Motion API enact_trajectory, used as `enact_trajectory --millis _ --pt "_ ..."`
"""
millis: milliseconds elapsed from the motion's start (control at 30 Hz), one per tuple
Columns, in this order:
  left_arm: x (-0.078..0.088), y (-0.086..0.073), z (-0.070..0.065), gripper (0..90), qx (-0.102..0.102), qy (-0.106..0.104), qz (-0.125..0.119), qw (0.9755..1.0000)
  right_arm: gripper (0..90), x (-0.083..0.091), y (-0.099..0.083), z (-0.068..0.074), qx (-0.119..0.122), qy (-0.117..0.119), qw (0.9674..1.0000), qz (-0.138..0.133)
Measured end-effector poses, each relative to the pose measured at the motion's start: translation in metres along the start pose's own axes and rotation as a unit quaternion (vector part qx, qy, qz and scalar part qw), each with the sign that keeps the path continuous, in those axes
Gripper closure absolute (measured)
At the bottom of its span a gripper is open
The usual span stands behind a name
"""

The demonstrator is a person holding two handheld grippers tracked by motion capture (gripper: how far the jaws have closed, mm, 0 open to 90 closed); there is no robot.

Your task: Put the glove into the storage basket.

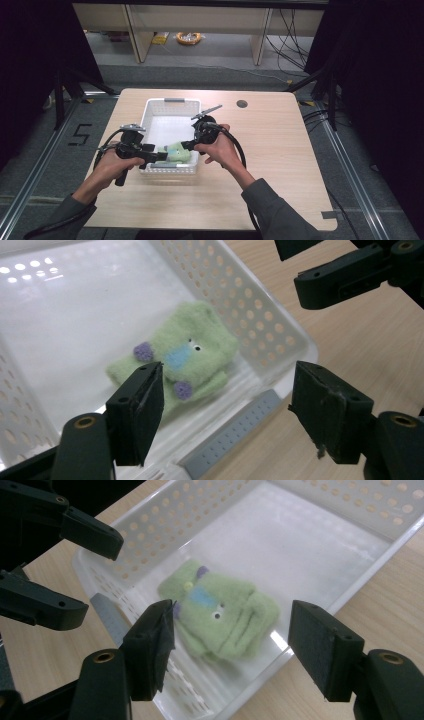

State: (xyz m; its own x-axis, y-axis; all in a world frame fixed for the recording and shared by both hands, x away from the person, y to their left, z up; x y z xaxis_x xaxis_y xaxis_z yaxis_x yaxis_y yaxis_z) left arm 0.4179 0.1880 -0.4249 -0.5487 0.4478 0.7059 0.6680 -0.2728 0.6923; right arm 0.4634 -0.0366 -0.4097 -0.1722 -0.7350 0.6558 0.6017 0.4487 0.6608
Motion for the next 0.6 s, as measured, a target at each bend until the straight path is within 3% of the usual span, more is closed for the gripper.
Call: enact_trajectory --millis 33,67,167,600 --pt "0.0 -0.001 -0.002 29.1 0.006 -0.003 -0.006 1.0 35.4 0.003 -0.001 0.001 0.008 0.002 1.0 0.0" --pt "0.002 -0.002 -0.005 28.7 0.006 -0.005 -0.008 0.9999 35.1 0.006 -0.003 0.002 -0.002 -0.011 0.9999 -0.004" --pt "0.004 -0.003 -0.01 28.5 -0.002 -0.009 -0.009 0.9999 34.8 0.012 -0.005 0.006 0.011 0.013 0.9998 -0.005" --pt "0.016 -0.009 -0.035 27.4 -0.02 -0.032 -0.03 0.9988 34.2 0.04 -0.024 0.011 0.023 0.019 0.9991 -0.031"
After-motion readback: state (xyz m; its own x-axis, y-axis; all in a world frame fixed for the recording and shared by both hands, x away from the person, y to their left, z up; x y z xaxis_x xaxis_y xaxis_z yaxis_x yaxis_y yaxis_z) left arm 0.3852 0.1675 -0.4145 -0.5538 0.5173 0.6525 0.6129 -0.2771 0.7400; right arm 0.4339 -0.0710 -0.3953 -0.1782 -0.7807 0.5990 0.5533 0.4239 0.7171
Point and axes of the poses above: each handheld gripper's, and its own axes: x roughly backward along the jaws, y roughly out of its top, z roughly to its left, the point moved 2 cm from there along -x, roughly forward along the jaws, and after that the axes turned 13 degrees about y, right-handed, at the moved point
